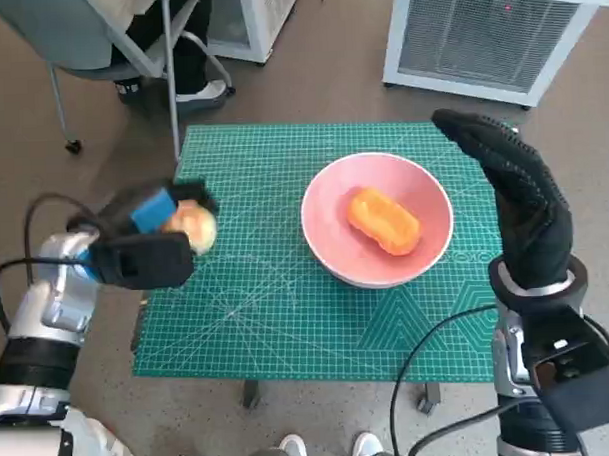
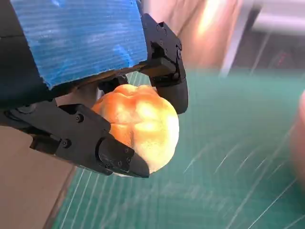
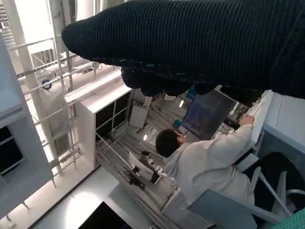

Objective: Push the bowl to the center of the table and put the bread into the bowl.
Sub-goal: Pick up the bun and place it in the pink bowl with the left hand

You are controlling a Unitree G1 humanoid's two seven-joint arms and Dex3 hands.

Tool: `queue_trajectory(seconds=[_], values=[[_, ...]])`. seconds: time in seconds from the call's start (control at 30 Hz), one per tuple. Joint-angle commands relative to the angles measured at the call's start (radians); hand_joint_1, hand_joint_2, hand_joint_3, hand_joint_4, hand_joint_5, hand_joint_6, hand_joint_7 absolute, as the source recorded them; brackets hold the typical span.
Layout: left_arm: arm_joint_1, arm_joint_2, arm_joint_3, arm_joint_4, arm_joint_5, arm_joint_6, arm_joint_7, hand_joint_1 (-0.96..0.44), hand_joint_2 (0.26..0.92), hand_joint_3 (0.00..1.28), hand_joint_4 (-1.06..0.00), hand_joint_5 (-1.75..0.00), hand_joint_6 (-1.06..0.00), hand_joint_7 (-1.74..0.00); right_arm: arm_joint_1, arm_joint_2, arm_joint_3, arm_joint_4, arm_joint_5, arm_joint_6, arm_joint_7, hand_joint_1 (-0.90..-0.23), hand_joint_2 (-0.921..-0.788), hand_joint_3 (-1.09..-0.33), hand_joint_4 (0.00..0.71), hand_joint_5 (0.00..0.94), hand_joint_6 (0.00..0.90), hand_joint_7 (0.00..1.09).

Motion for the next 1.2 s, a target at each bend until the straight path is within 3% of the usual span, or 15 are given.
queue_trajectory(seconds=[0.03,0.33,0.6,0.9,1.03,1.07,1.1,1.13,1.2], values=[[-0.003,-0.014,0.040,-0.171,-0.027,0.038,0.000,0.00,0.921,0.10,-0.67,-1.18,-0.57,-1.22,0.006,0.010,0.004,0.020,-0.004,-0.004,0.001,-0.522,-0.921,-0.736,0.358,0.002,-0.001,0.74],[-0.065,-0.108,0.012,-0.301,0.020,0.028,0.072,0.00,0.920,0.06,-0.71,-1.14,-0.61,-1.19,-0.004,0.015,0.005,0.030,-0.002,-0.012,0.005,-0.519,-0.921,-0.736,0.358,0.002,-0.001,0.74],[-0.138,-0.214,-0.067,-0.239,0.060,-0.081,0.143,0.00,0.920,0.06,-0.71,-1.13,-0.62,-1.18,-0.003,0.022,0.009,0.025,-0.015,-0.017,-0.003,-0.513,-0.921,-0.735,0.360,0.003,-0.001,0.74],[-0.221,-0.308,-0.142,-0.116,0.021,-0.099,0.048,0.00,0.920,0.10,-0.69,-1.17,-0.56,-1.22,0.008,0.021,0.005,0.012,-0.013,-0.018,-0.003,-0.517,-0.921,-0.737,0.362,0.004,-0.001,0.74],[-0.235,-0.328,-0.171,-0.084,0.019,-0.083,-0.015,0.00,0.921,0.23,-0.53,-1.33,-0.43,-1.37,0.017,0.016,-0.001,0.002,-0.009,-0.015,-0.003,-0.520,-0.921,-0.734,0.363,0.005,-0.001,0.74],[-0.241,-0.333,-0.185,-0.070,0.027,-0.080,-0.032,-0.12,0.921,0.27,-0.45,-1.11,-0.41,-1.43,0.020,0.014,-0.004,-0.002,-0.008,-0.013,-0.003,-0.521,-0.921,-0.733,0.364,0.005,-0.001,0.74],[-0.245,-0.337,-0.193,-0.061,0.033,-0.077,-0.043,-0.10,0.905,0.25,-0.42,-0.97,-0.36,-1.29,0.023,0.013,-0.006,-0.005,-0.008,-0.011,-0.004,-0.521,-0.921,-0.732,0.364,0.005,-0.001,0.74],[-0.251,-0.342,-0.203,-0.051,0.038,-0.070,-0.056,-0.08,0.896,0.20,-0.42,-0.70,-0.36,-0.98,0.026,0.011,-0.008,-0.009,-0.008,-0.009,-0.004,-0.521,-0.921,-0.731,0.364,0.005,-0.001,0.74],[-0.259,-0.349,-0.213,-0.035,0.044,-0.063,-0.069,-0.08,0.898,0.11,-0.41,-0.38,-0.39,-0.59,0.031,0.011,-0.011,-0.016,-0.010,-0.006,-0.007,-0.522,-0.921,-0.730,0.365,0.005,-0.001,0.74]])
